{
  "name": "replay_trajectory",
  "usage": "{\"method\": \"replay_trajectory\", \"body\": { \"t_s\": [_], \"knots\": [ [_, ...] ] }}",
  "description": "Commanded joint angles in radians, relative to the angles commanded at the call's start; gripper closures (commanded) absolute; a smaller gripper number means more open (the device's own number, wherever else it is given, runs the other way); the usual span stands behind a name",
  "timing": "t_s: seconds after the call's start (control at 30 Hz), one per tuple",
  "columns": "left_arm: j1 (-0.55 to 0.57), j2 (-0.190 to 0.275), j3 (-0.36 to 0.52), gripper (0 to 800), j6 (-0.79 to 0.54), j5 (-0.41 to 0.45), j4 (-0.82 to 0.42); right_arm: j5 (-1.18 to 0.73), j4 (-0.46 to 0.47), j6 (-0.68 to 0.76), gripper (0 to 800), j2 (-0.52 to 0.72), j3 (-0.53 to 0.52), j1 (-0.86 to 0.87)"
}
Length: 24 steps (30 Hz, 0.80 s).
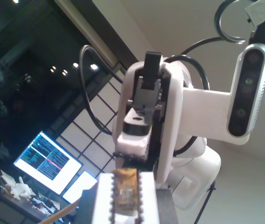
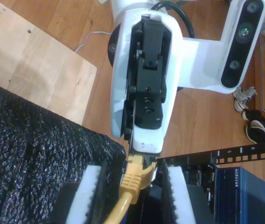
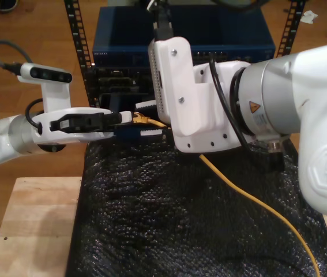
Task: Grab the cable and plug it in
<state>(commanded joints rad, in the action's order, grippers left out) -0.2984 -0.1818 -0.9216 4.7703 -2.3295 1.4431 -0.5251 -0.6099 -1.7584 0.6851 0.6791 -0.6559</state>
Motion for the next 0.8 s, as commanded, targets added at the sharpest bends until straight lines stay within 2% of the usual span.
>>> {"method": "replay_trajectory", "body": {
  "t_s": [0.4, 0.57, 0.8],
  "knots": [
    [0.000, 0.000, 0.000, 784, -0.002, -0.012, 0.011, 0.000, -0.002, 0.002, 519, 0.006, 0.003, 0.002],
    [0.002, 0.000, 0.000, 782, -0.002, -0.014, 0.011, 0.000, -0.040, -0.002, 513, 0.008, 0.005, 0.002],
    [0.002, 0.000, -0.003, 780, -0.002, -0.026, 0.012, 0.000, -0.041, -0.002, 514, 0.014, 0.005, 0.002]
  ]
}}
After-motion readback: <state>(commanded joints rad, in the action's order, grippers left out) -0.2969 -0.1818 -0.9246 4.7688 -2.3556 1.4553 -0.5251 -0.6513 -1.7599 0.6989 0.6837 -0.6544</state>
